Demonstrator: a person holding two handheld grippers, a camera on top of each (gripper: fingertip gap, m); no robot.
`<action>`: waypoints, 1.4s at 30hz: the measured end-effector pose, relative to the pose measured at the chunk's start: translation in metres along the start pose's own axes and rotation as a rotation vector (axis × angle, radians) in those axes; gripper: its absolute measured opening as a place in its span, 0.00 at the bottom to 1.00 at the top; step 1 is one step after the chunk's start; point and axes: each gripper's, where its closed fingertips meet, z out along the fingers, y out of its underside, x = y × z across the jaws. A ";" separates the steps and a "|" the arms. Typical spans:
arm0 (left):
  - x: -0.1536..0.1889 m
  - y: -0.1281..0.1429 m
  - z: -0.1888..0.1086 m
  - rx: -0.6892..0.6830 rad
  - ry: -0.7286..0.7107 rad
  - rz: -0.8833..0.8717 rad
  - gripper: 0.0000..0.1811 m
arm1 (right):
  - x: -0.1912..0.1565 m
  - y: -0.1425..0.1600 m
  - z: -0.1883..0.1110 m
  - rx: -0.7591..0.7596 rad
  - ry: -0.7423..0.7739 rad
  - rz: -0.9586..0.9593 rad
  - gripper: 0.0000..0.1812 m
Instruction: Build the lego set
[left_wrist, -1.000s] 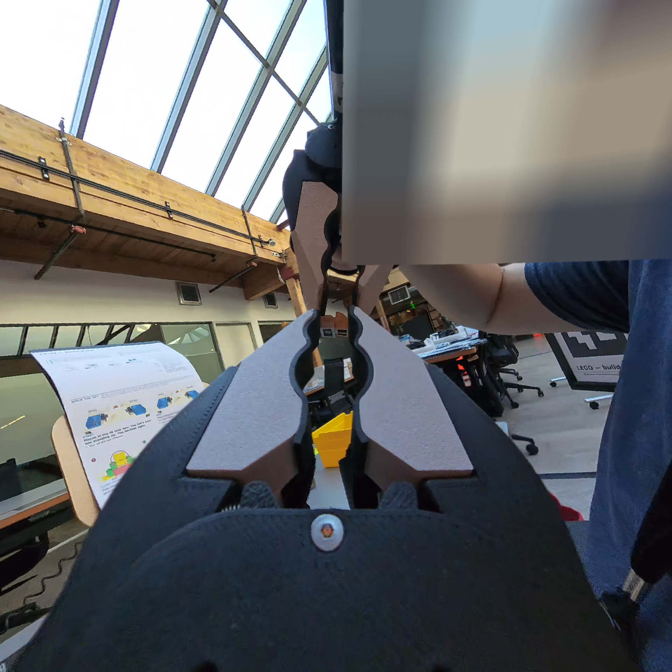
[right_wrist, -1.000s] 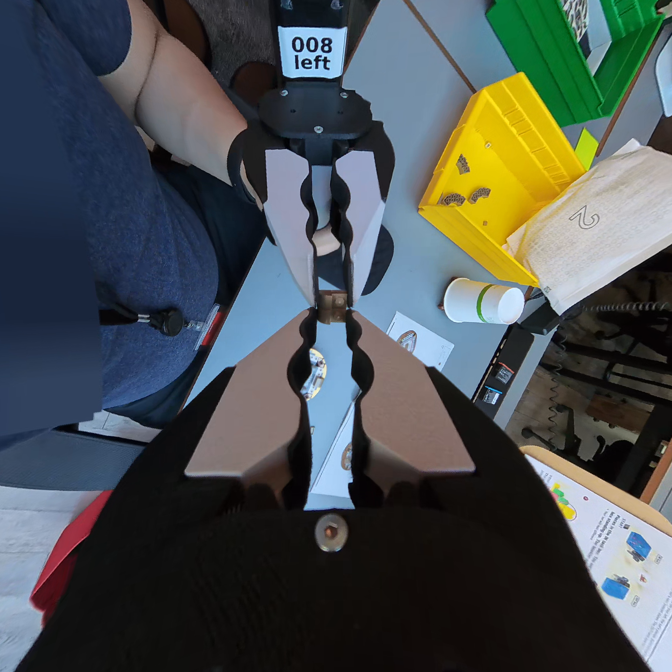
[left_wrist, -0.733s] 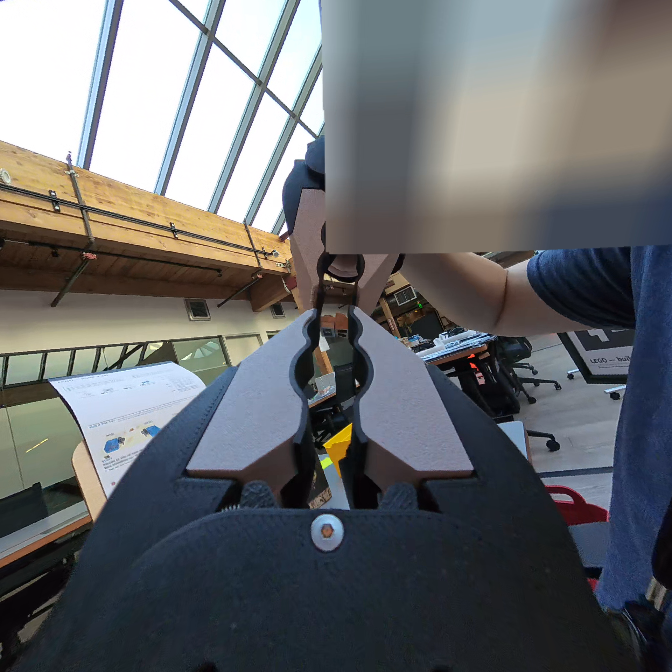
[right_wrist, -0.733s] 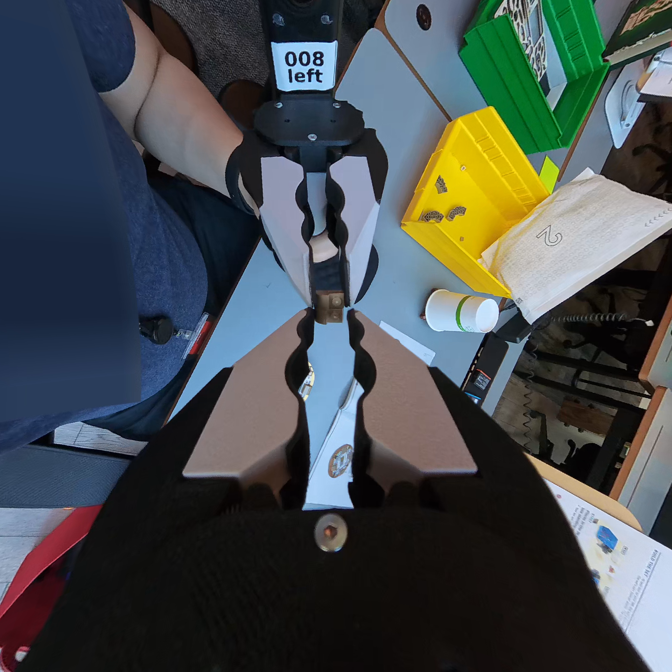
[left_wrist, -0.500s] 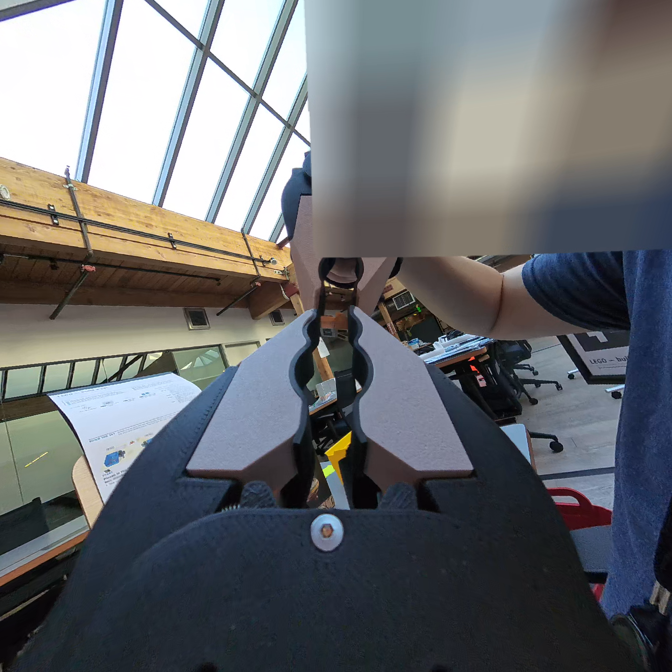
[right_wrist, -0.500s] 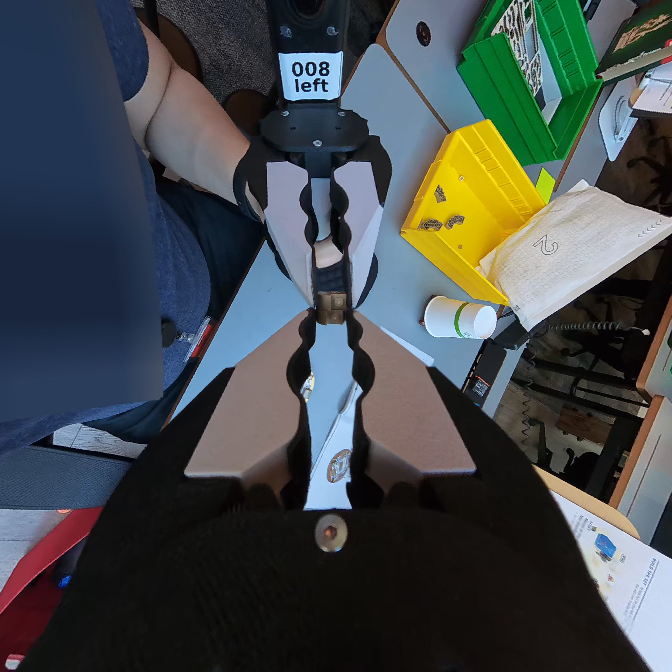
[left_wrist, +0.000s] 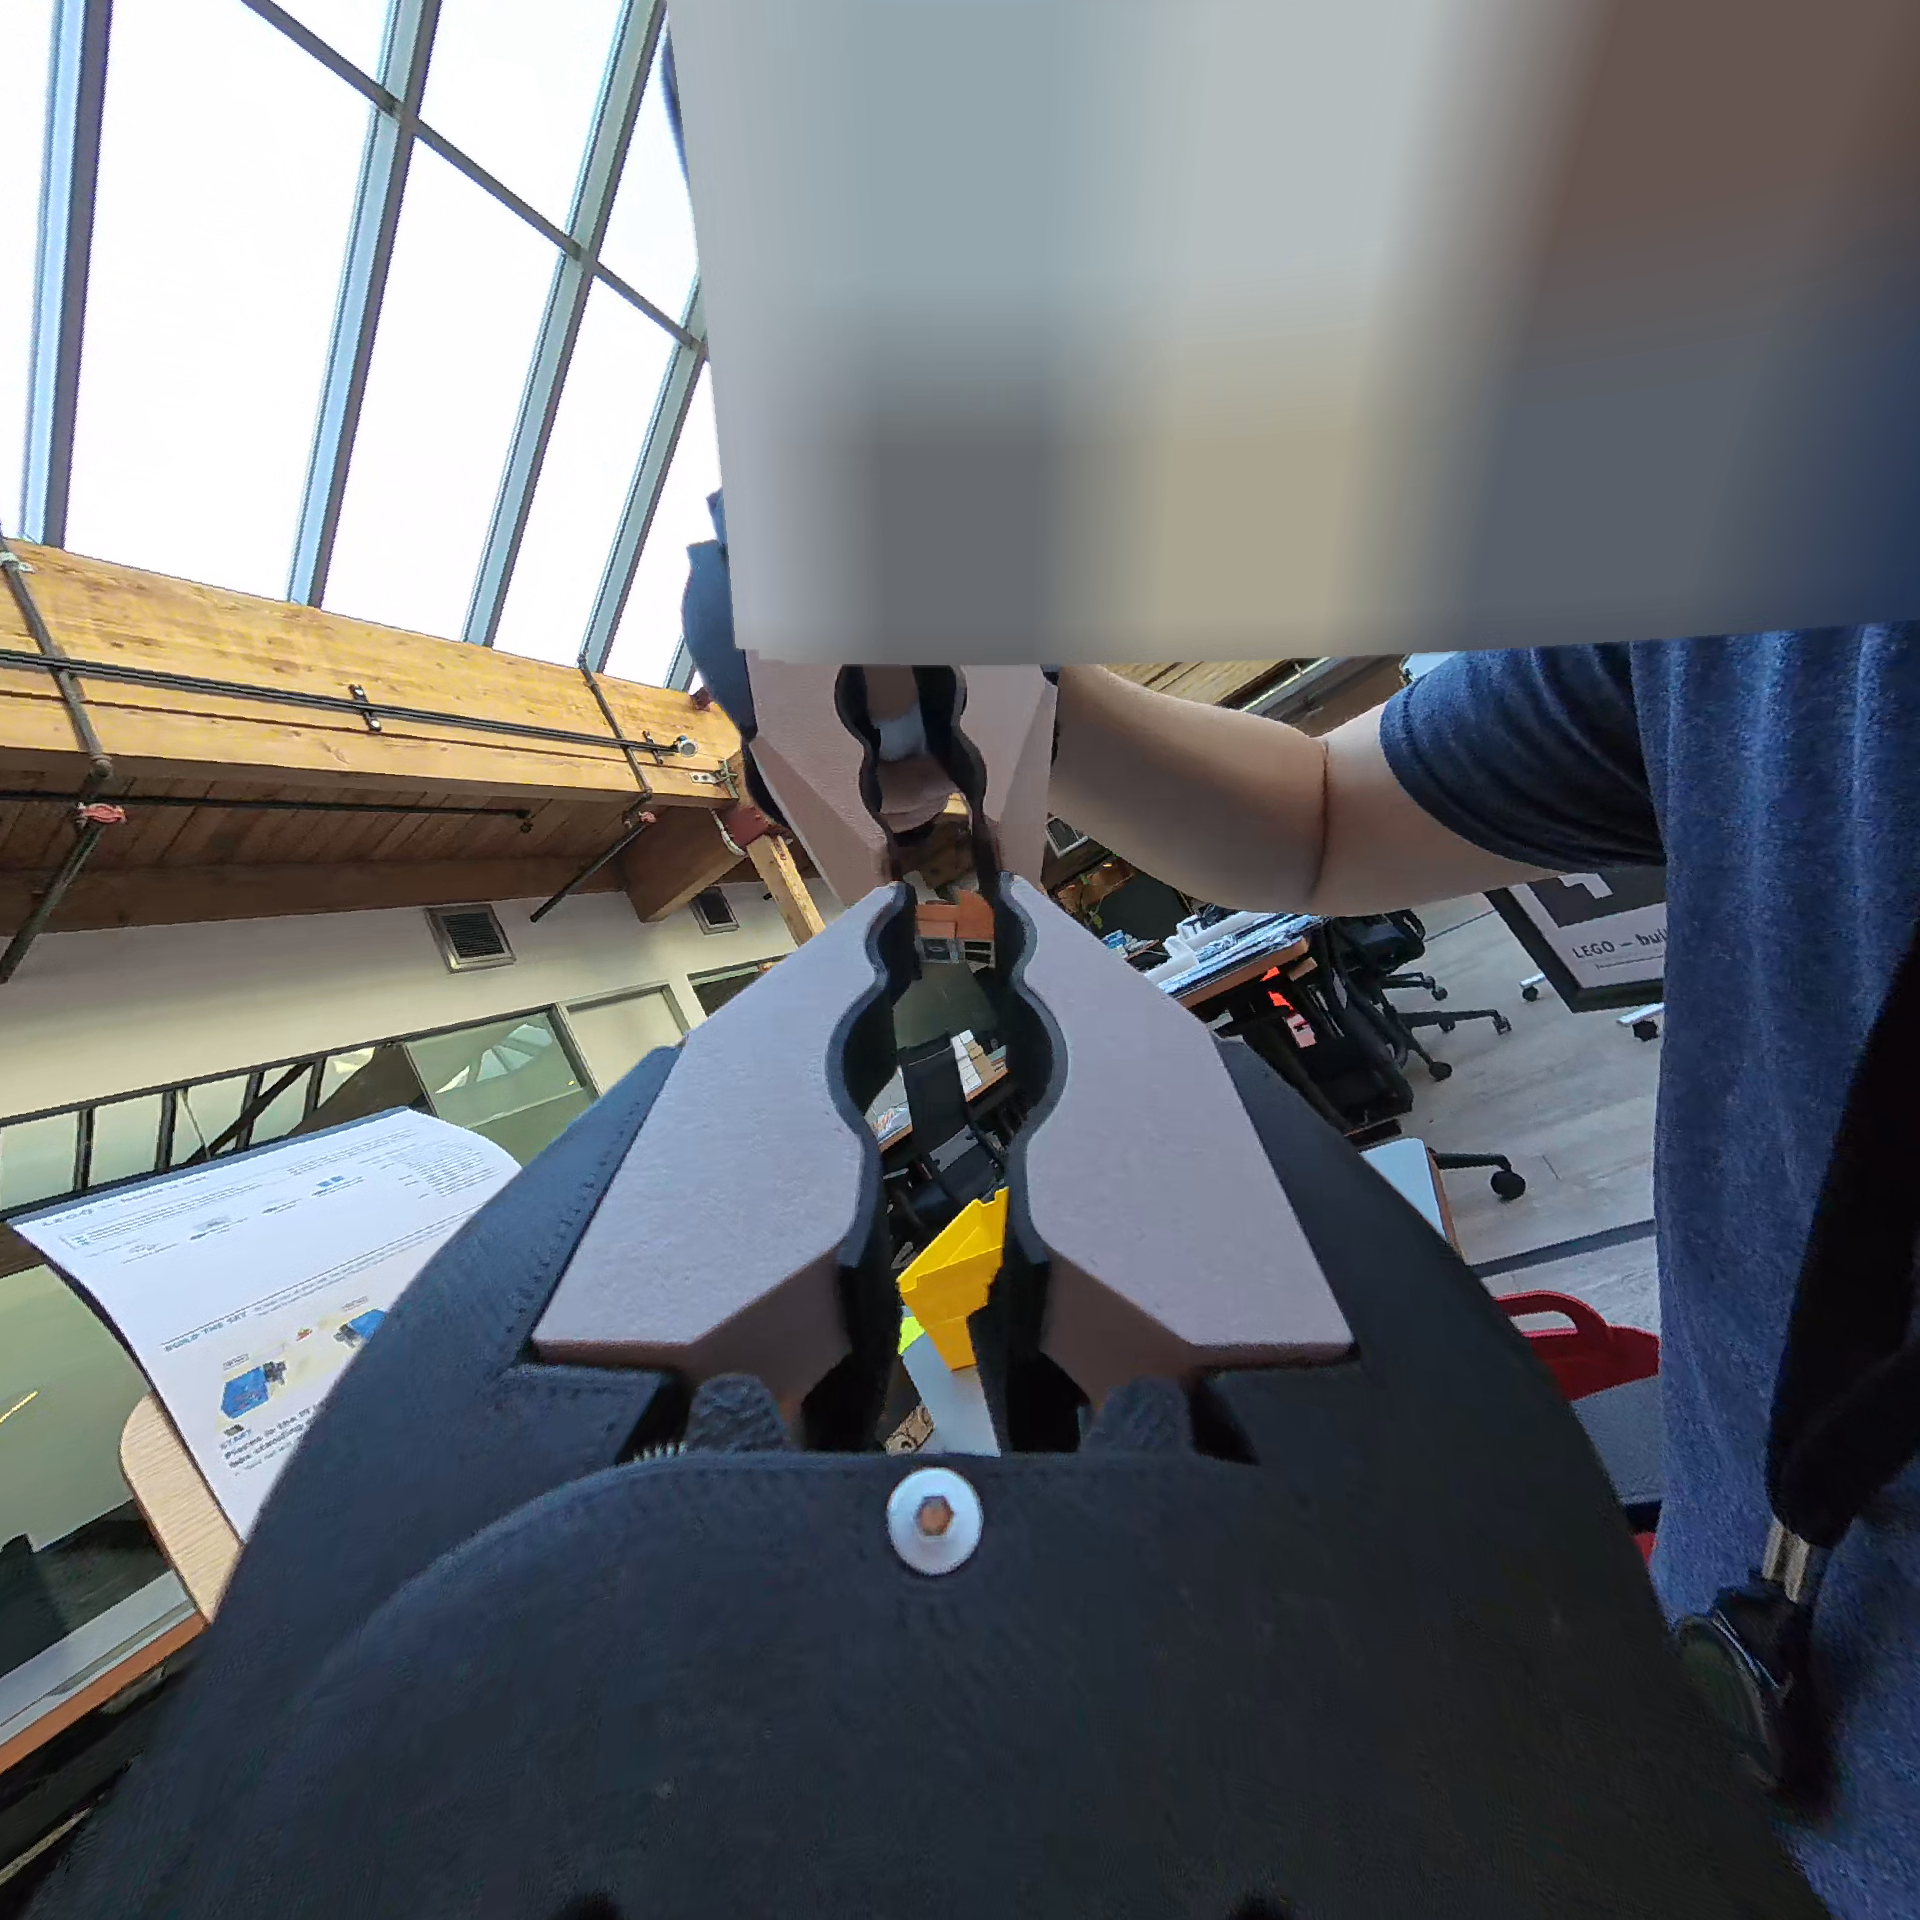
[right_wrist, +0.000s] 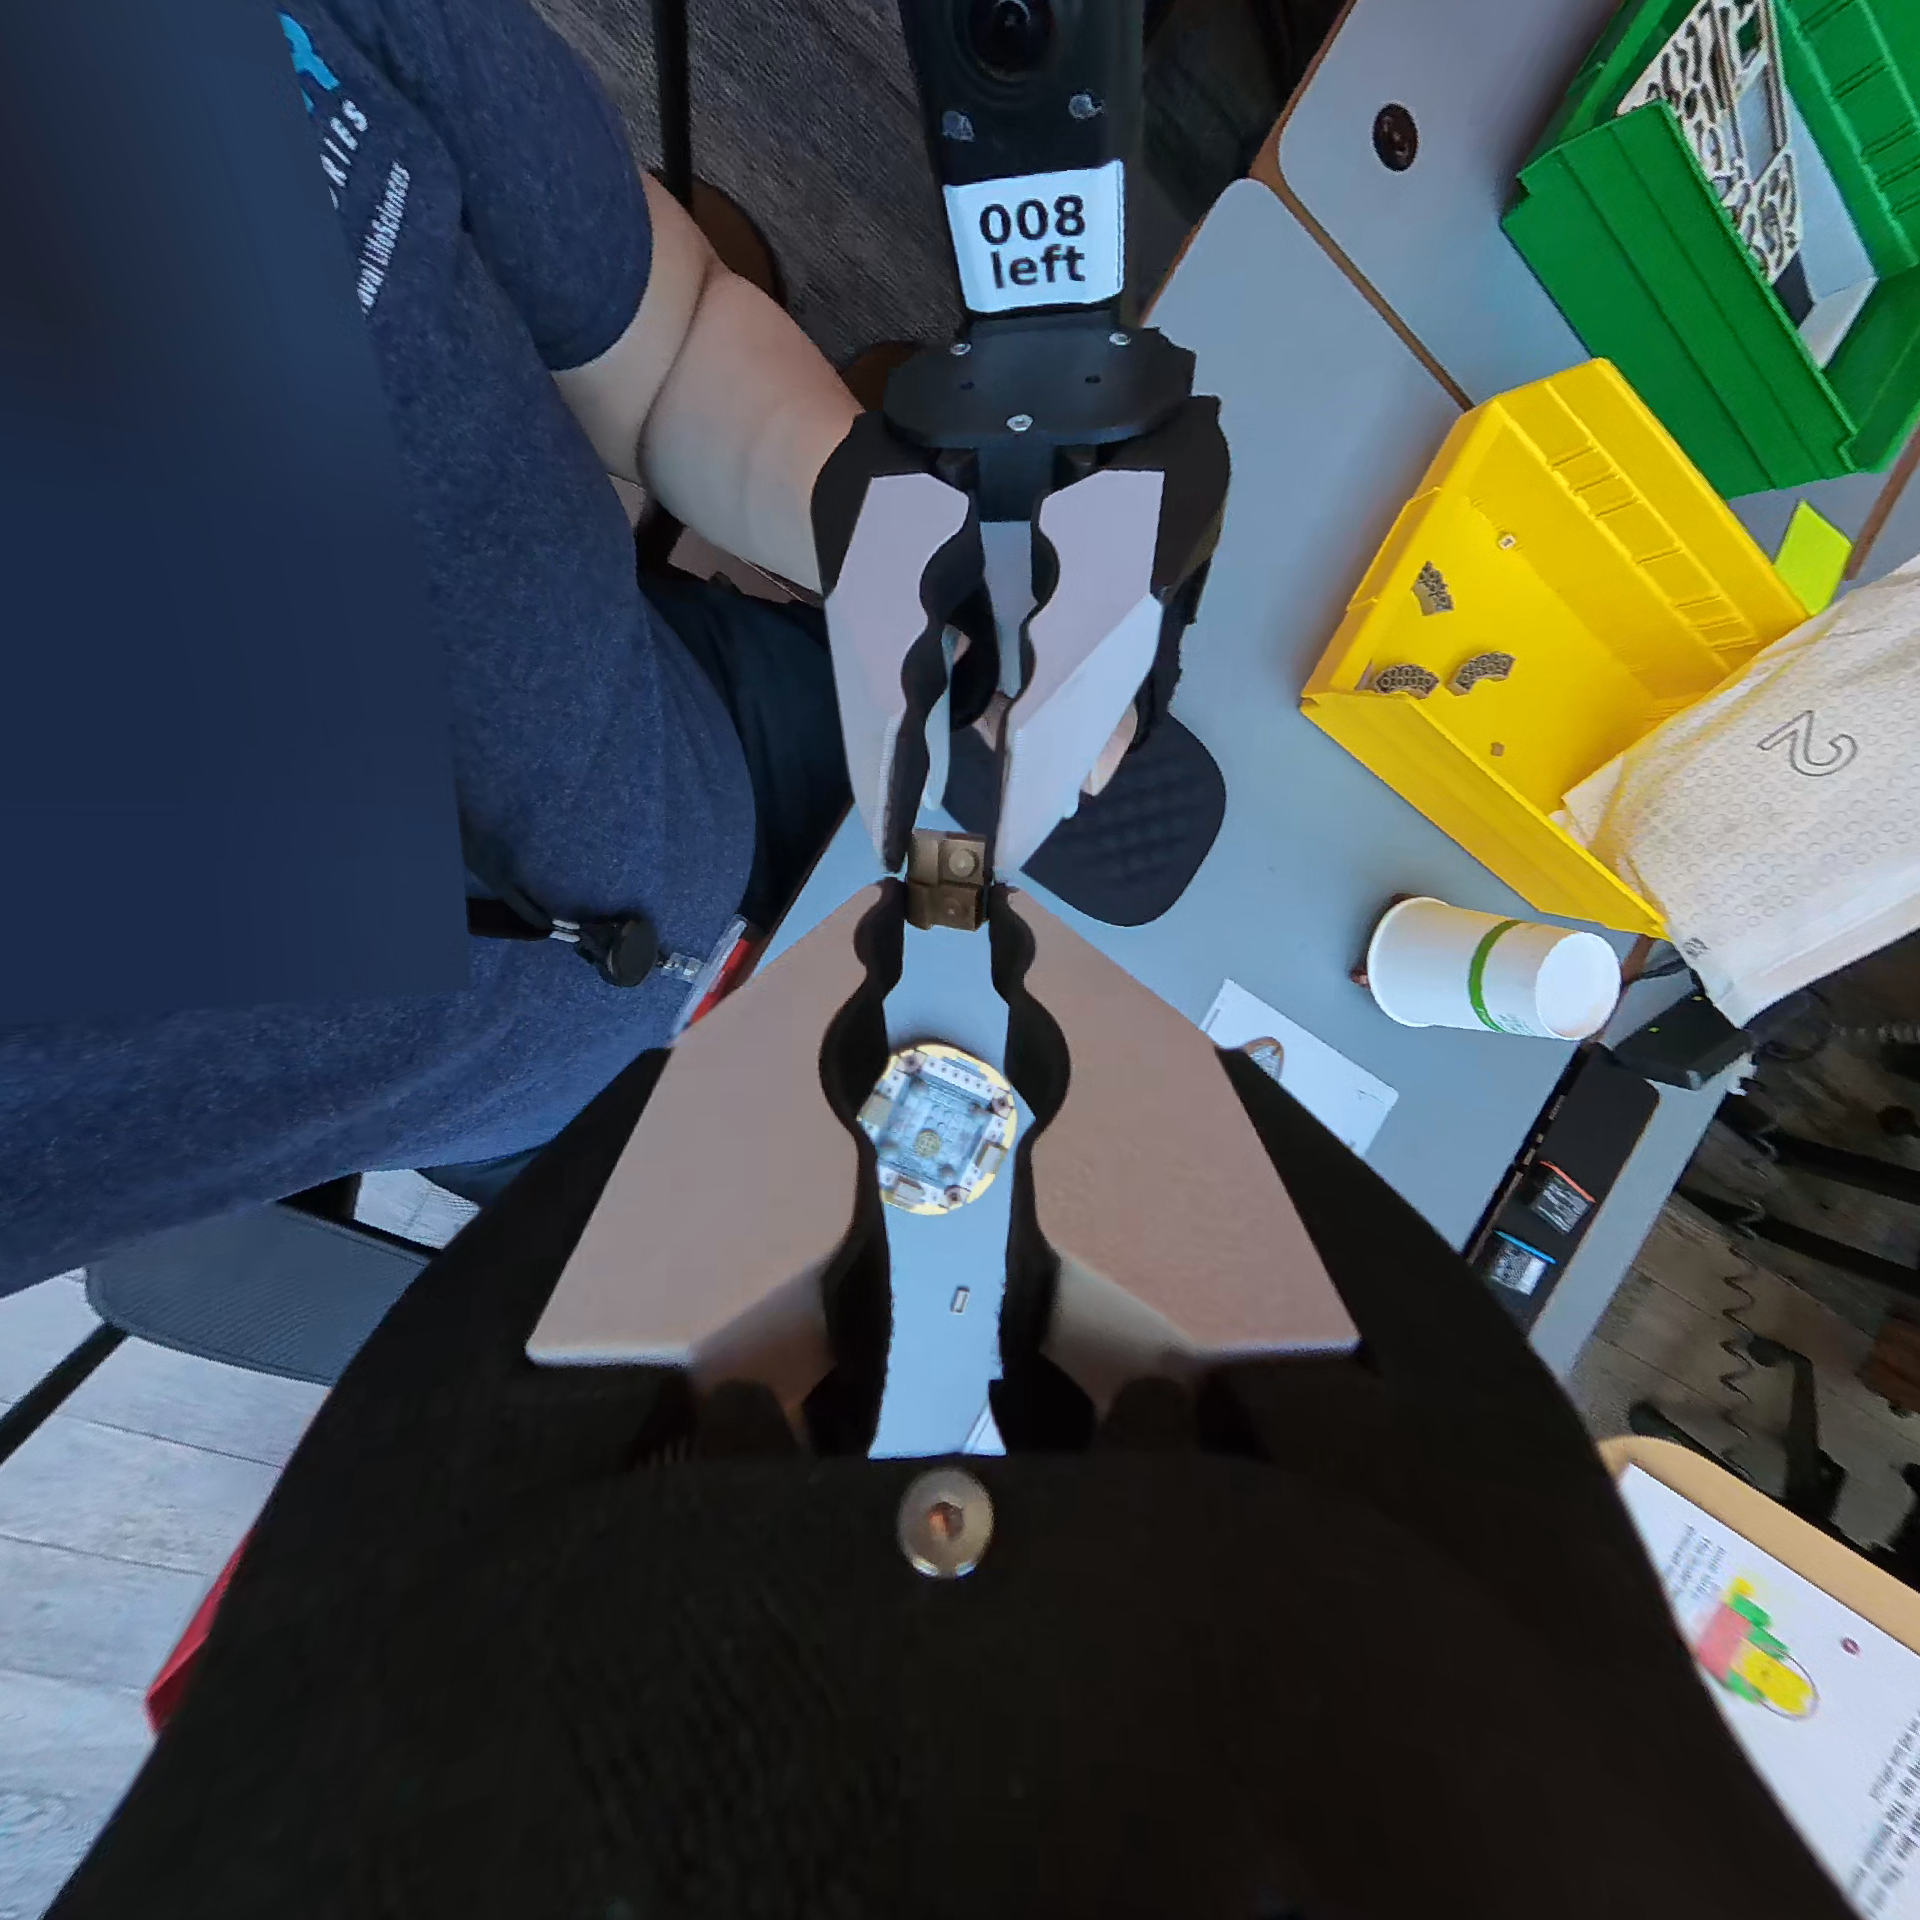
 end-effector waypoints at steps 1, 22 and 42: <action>0.001 0.000 0.000 -0.002 0.006 0.006 0.07 | -0.001 0.000 0.000 0.010 -0.017 0.011 0.08; -0.003 0.009 0.006 -0.053 0.006 -0.004 0.07 | 0.002 0.010 -0.001 0.102 0.061 0.032 0.08; -0.019 0.003 0.005 -0.010 -0.051 -0.157 0.16 | 0.012 0.003 -0.005 0.282 0.237 0.076 0.08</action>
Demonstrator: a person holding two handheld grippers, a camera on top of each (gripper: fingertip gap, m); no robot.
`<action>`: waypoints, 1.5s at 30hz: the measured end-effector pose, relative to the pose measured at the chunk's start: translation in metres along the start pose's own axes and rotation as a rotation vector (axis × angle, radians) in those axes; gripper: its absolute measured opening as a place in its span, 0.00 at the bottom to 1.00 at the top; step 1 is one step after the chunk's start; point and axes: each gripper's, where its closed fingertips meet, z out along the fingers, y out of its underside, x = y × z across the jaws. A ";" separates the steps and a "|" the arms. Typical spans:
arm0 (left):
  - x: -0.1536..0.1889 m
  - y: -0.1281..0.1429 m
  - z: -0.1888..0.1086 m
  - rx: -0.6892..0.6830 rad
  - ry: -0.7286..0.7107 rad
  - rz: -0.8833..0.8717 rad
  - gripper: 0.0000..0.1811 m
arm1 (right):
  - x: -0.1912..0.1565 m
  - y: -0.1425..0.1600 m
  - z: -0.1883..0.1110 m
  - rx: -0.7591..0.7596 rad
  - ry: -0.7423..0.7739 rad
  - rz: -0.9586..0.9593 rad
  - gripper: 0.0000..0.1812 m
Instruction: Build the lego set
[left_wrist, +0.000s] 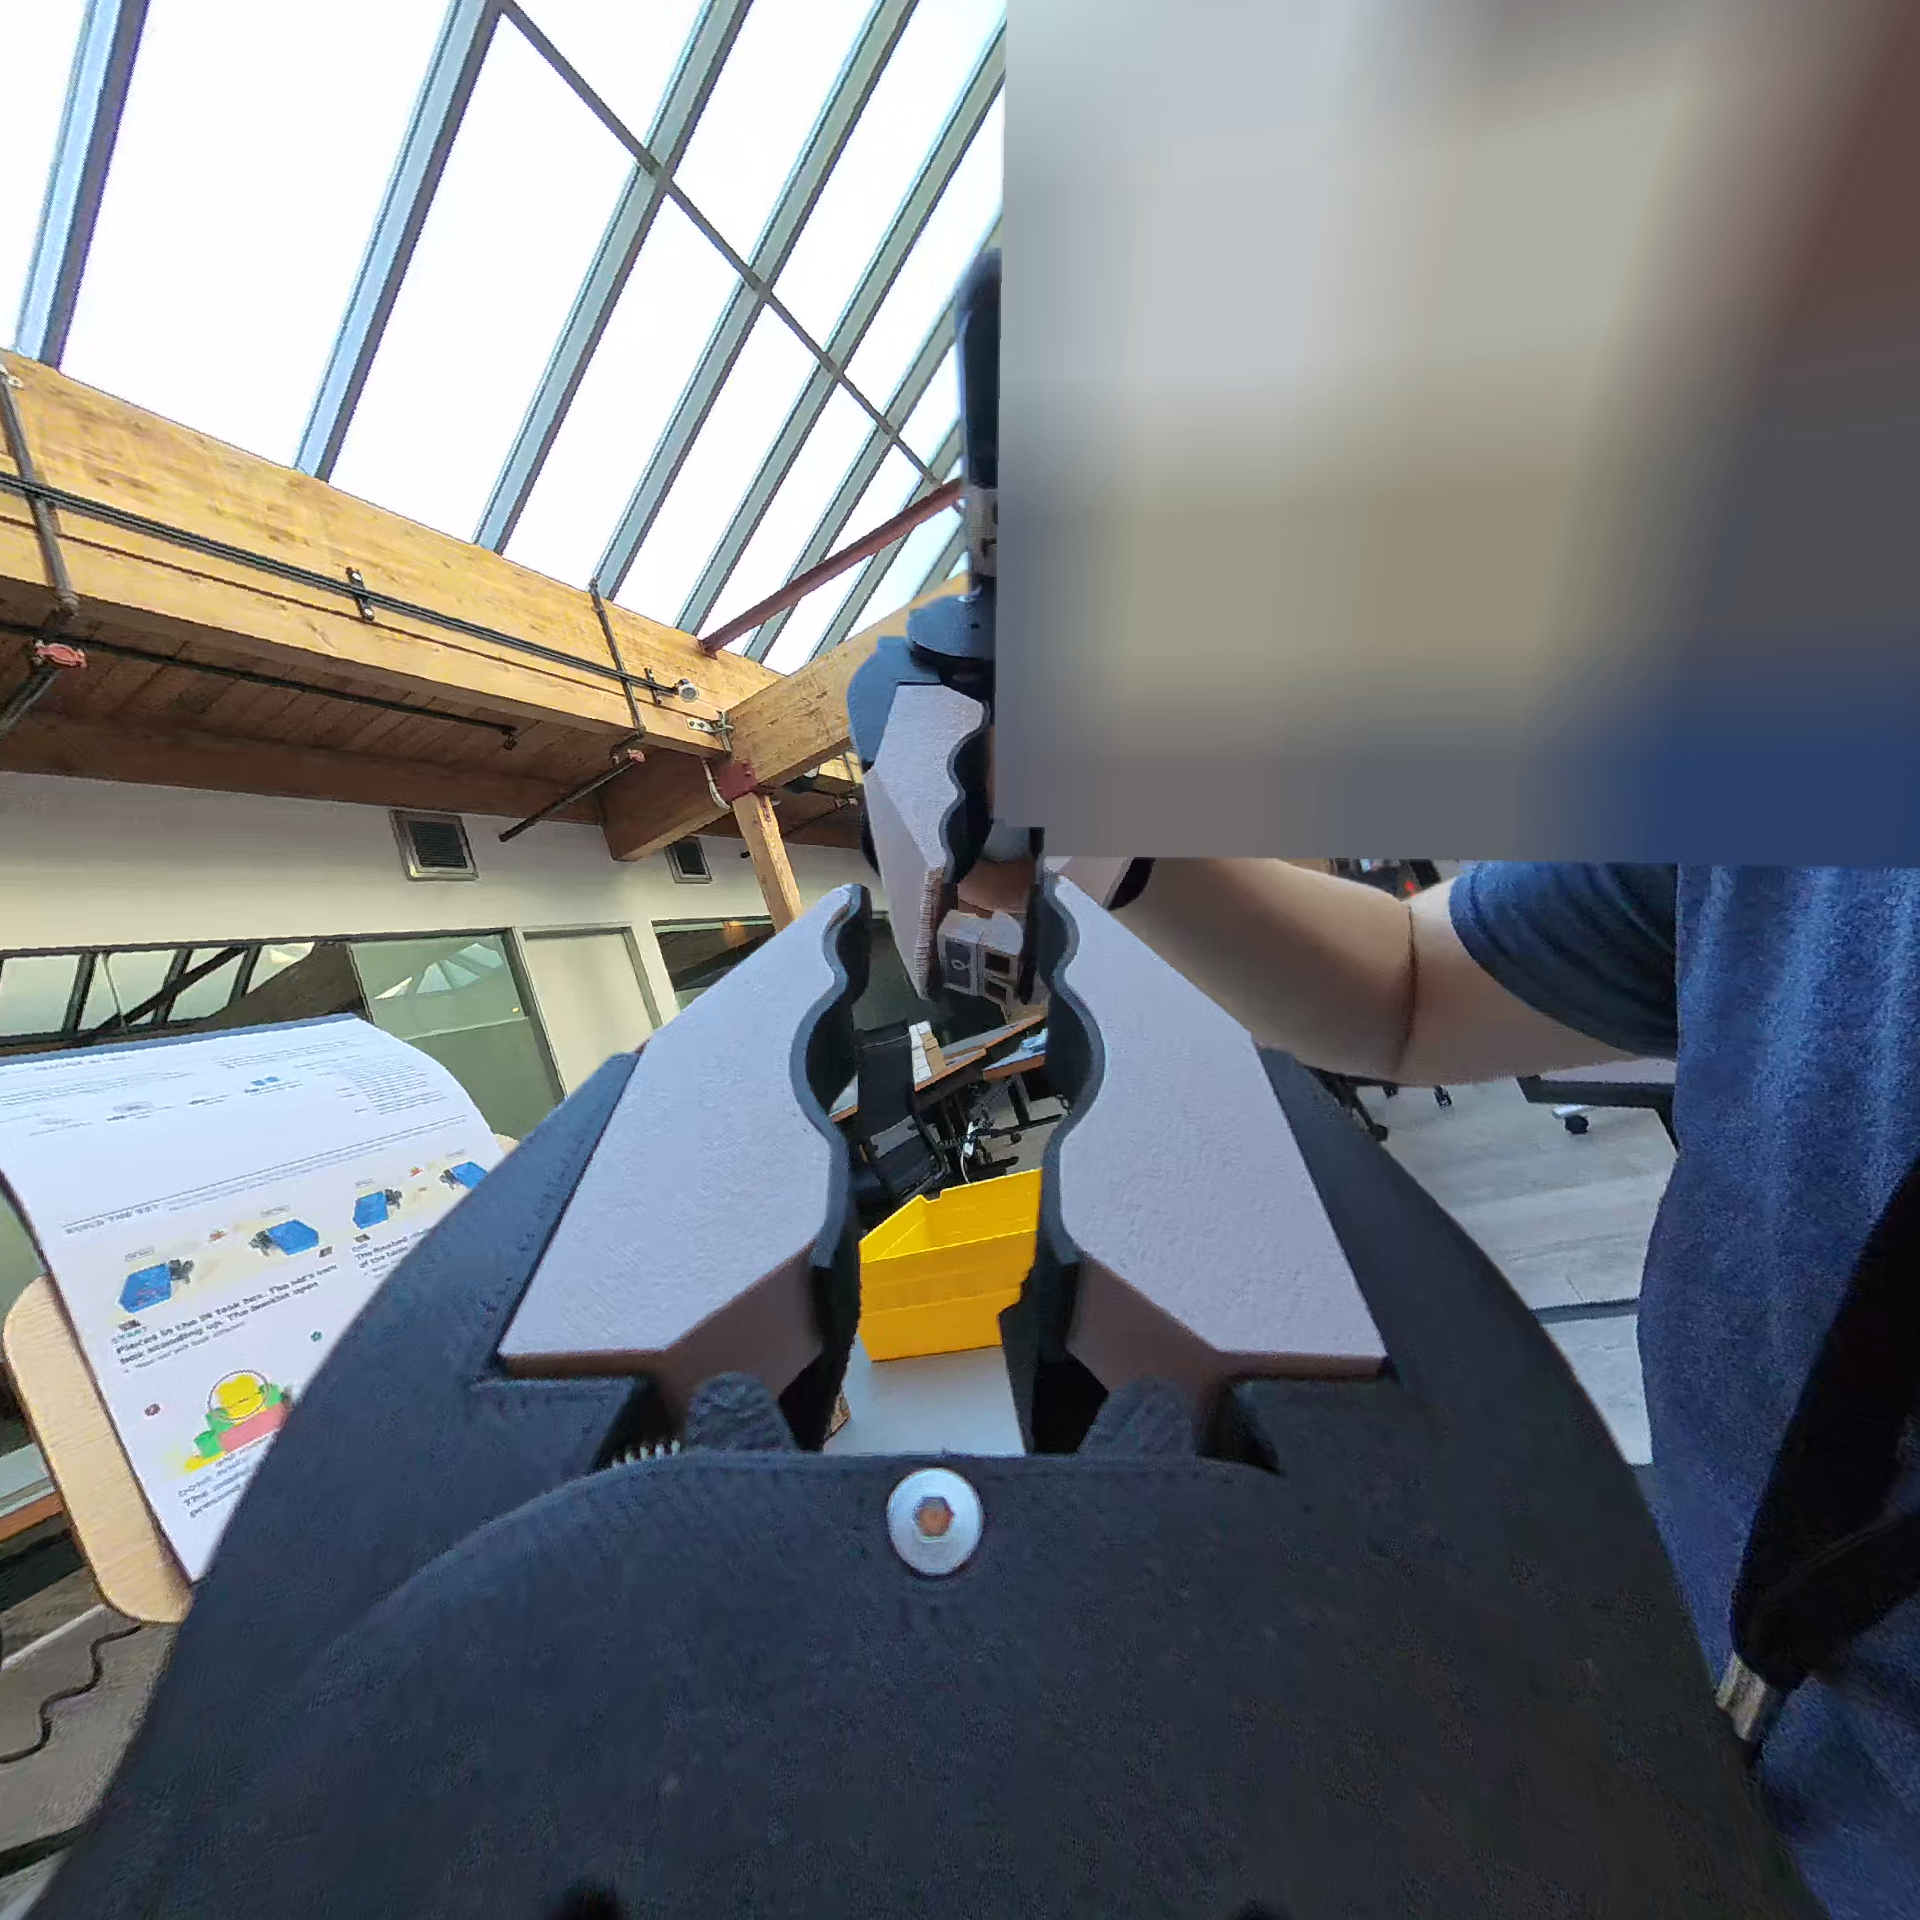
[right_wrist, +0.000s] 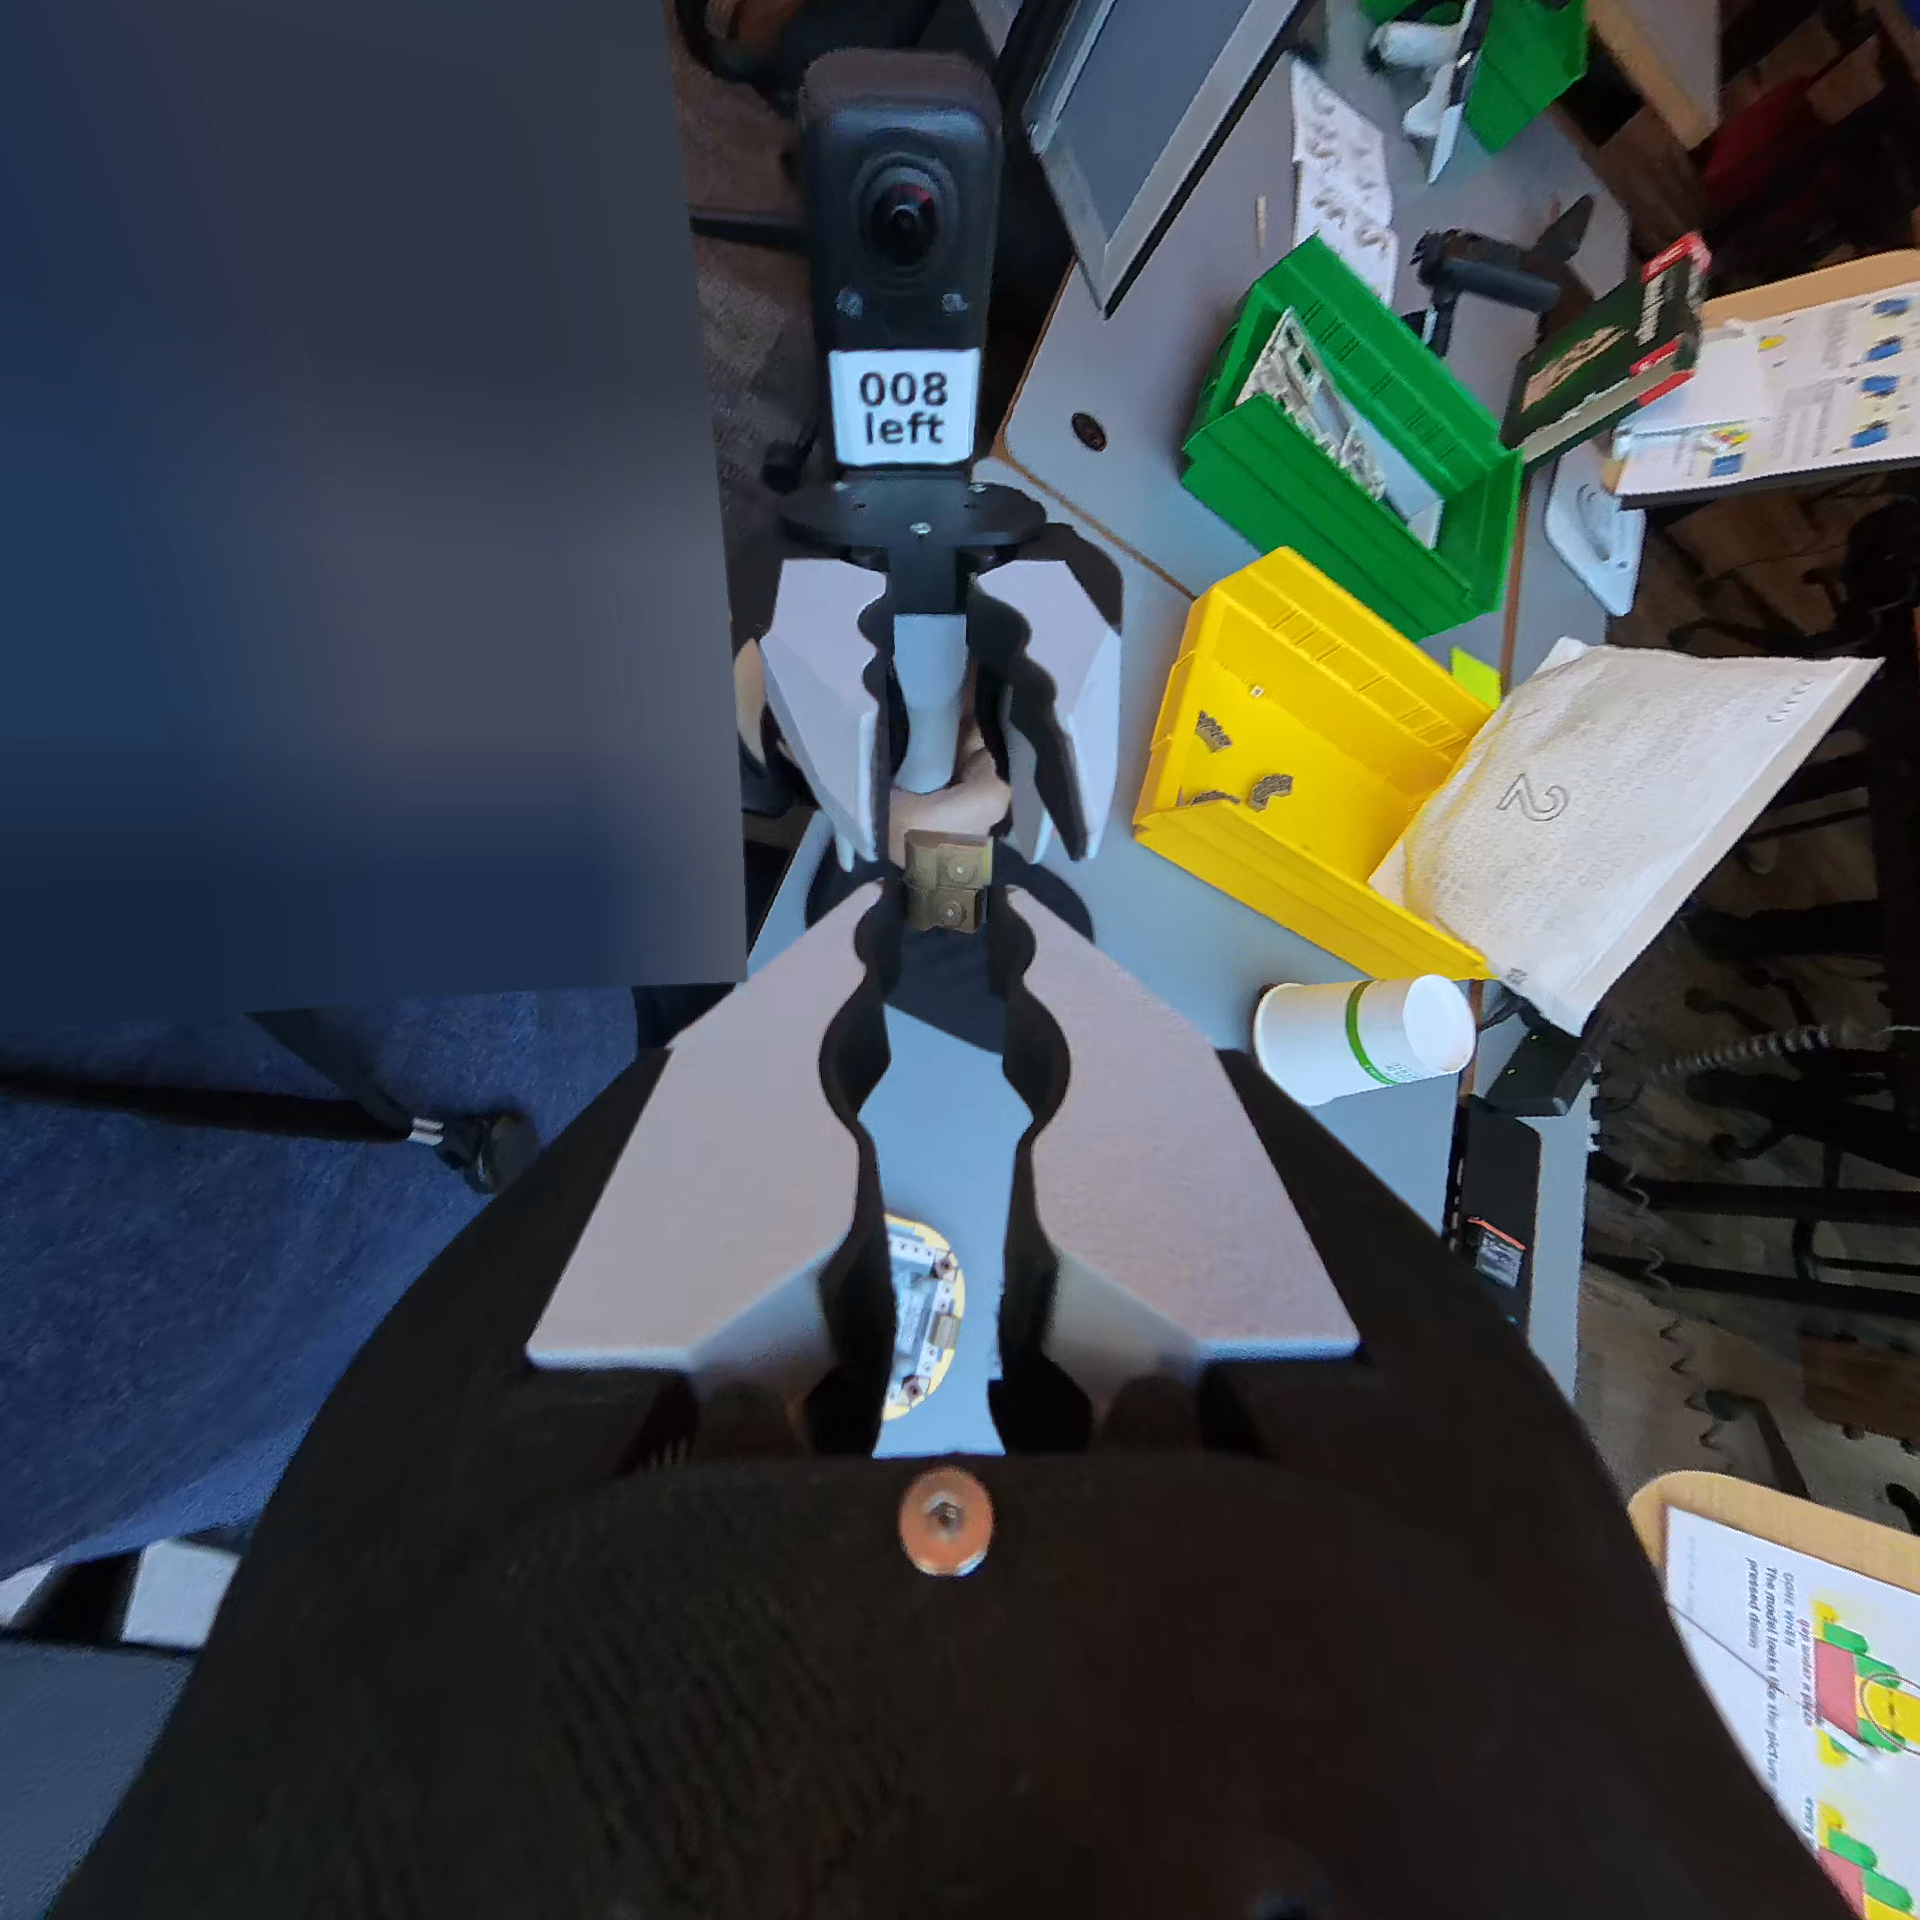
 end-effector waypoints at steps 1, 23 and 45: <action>-0.003 -0.002 -0.001 0.003 -0.022 -0.009 0.16 | 0.003 -0.001 -0.001 0.016 0.029 -0.003 0.08; -0.019 0.032 0.020 -0.542 -0.213 -0.141 0.07 | 0.027 0.019 -0.014 -0.100 0.696 -0.428 0.08; -0.003 0.024 0.022 -0.400 -0.141 0.219 0.03 | 0.011 0.010 -0.019 0.087 0.702 -0.447 0.14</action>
